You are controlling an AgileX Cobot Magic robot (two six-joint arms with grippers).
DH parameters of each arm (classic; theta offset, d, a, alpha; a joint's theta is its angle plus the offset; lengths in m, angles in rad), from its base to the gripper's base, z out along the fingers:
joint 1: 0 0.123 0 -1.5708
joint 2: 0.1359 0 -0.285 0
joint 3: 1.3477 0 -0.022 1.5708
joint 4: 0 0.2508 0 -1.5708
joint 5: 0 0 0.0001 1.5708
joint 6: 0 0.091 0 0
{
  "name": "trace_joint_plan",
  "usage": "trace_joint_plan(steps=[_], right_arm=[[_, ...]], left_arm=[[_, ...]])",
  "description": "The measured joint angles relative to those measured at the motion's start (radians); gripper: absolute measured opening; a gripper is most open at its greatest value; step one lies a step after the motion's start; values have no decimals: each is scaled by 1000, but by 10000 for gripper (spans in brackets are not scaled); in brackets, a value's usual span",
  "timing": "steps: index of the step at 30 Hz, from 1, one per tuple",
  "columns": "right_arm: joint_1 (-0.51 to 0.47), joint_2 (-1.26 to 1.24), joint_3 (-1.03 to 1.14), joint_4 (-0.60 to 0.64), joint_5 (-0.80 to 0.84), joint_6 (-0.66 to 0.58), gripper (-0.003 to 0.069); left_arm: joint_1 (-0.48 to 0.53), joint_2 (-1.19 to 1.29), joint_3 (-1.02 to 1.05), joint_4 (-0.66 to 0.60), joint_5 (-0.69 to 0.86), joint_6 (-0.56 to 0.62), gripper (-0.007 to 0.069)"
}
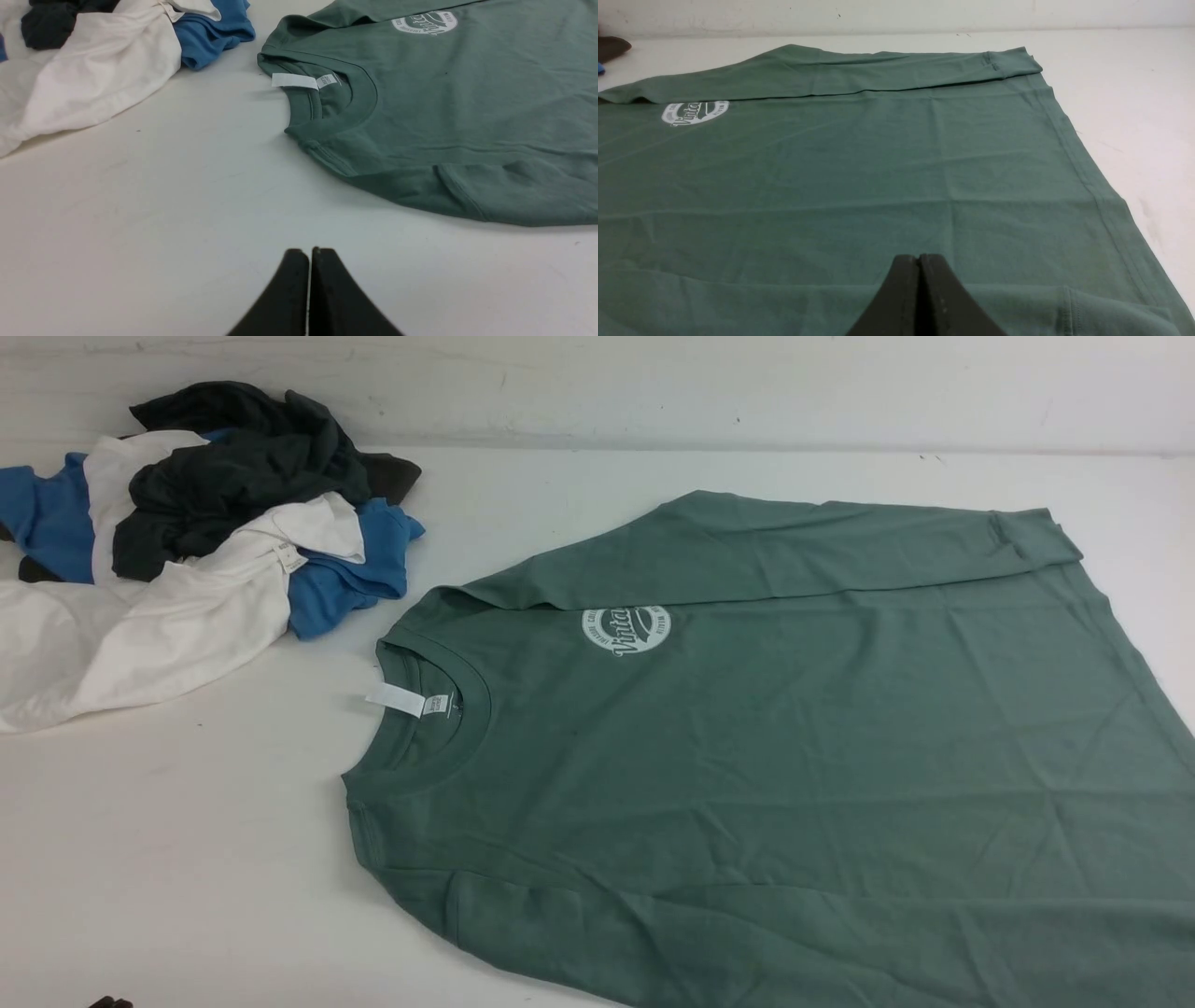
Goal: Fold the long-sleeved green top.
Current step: Hold the cuff closest to the cuff with your right arm
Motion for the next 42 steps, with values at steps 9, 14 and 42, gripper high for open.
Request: trace_joint_plan(steps=[9,14,42], right_arm=[[0,0,6,470,-84,257,-15],[0,0,6,597,-90,269,-15],[1,932,-780,-141,872,103,-15]], left_arm=[[0,0,4,-400,-190,-255,-4],[0,0,4,-689,-286,-341,-4],[-3,1062,-747,-548,516,209,-4]])
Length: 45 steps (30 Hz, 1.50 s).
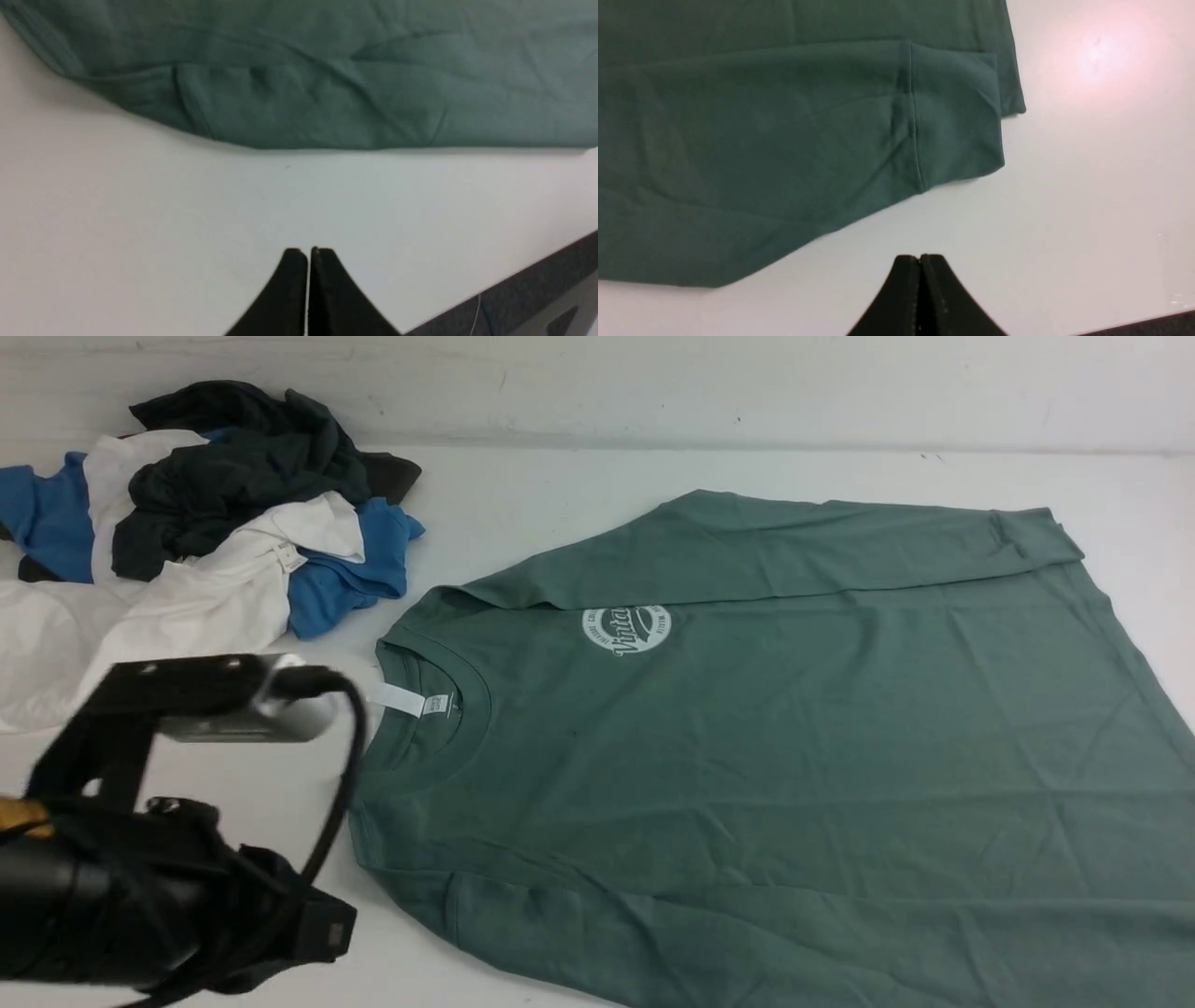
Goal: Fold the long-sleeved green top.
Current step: Hold the cuff closest to the cuff with your right arm
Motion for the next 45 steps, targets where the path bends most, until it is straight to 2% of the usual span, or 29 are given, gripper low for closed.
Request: trace_joint_plan(steps=[5,9,11,12,14,18,22,25,28,29,30,33,36,42,45], right_arm=[[-10,165,-16,25,-39,-39,-15],[-79,262,-44,46,-74,-51,-15],[-184,353,-87,98,-111,-93,-15],[-184,360,-91,103,-113,-98,-15],[-288,461,-138,181,-155,-165,-15],[-360,573,-203,207,-213,-220,-15],[-369,646,-225,159,-223,-235,3],[-369,706,-230,102,-230,-229,55],[-369,766,-231,86,-237,-220,149],[-369,770,-231,85,-237,-220,155],[-369,799,-232,77,-243,-220,210],[-369,846,-232,56,-251,-220,301],[-369,875,-234,41,-253,-220,358],[-369,883,-241,37,-257,-226,381],[-369,883,-241,46,-258,-247,342]], left_arm=[[0,137,-39,15,-15,17,-4],[0,149,-44,16,-33,18,-4],[0,149,-46,17,-37,18,-4],[0,149,-46,17,-37,18,-4],[0,149,-46,17,-36,17,-4],[0,149,-46,17,-31,17,-1],[0,149,-46,17,-31,17,0],[0,149,-46,17,-31,17,0],[0,149,-46,17,-31,17,0],[0,149,-46,17,-31,17,0],[0,149,-46,17,-31,17,0],[0,149,-46,17,-31,17,0],[0,149,-46,17,-31,17,0],[0,149,-46,17,-40,17,0],[0,149,-46,17,-51,17,0]])
